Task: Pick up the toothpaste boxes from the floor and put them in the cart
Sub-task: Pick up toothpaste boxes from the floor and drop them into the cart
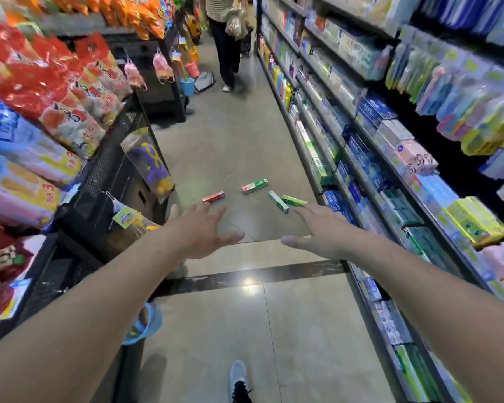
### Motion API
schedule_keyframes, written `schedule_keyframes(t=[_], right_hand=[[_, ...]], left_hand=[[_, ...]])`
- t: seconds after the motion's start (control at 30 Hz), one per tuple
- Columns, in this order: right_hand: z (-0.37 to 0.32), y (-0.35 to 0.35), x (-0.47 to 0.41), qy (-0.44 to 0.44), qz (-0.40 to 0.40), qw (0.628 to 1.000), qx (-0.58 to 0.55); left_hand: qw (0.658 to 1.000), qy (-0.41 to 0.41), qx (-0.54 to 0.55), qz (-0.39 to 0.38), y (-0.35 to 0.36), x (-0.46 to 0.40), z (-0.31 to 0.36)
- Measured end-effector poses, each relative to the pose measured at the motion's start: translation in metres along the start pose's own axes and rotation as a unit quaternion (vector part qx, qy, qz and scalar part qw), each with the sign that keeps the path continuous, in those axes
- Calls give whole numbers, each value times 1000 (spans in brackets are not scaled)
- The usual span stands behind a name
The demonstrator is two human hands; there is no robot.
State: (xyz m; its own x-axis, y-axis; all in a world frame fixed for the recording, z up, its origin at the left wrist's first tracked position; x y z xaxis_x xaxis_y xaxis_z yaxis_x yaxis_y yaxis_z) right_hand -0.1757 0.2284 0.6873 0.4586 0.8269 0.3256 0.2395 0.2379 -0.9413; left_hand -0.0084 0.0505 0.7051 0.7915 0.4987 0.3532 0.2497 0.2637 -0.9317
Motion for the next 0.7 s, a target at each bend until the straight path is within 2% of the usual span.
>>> schedule_keyframes(t=[0.13,0.3,0.7], right_hand=[[8,-25,-62,29,0,1000,-9],[31,-43,-132,57,-6,998,-14],[136,-88,-336,71,-39,996,-23]], left_hand=[[999,38,-4,1,-38,-64,-20],[999,44,-17,-17,-61,-154,-36],[997,55,-11,-60,-110,-387,-11]])
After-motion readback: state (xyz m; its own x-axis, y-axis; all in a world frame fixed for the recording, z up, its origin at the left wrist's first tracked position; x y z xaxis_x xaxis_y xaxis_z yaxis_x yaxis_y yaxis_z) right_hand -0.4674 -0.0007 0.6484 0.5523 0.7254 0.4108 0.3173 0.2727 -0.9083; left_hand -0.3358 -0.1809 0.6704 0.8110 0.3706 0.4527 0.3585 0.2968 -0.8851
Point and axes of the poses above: each hand's wrist, its own x-axis away from the middle knuckle, its own y-axis out of the palm, z = x × y, the point moved 7 cm from there along -x, towards the middle knuckle, and after that the axes turned 6 degrees about x, right-handed, at the moved point
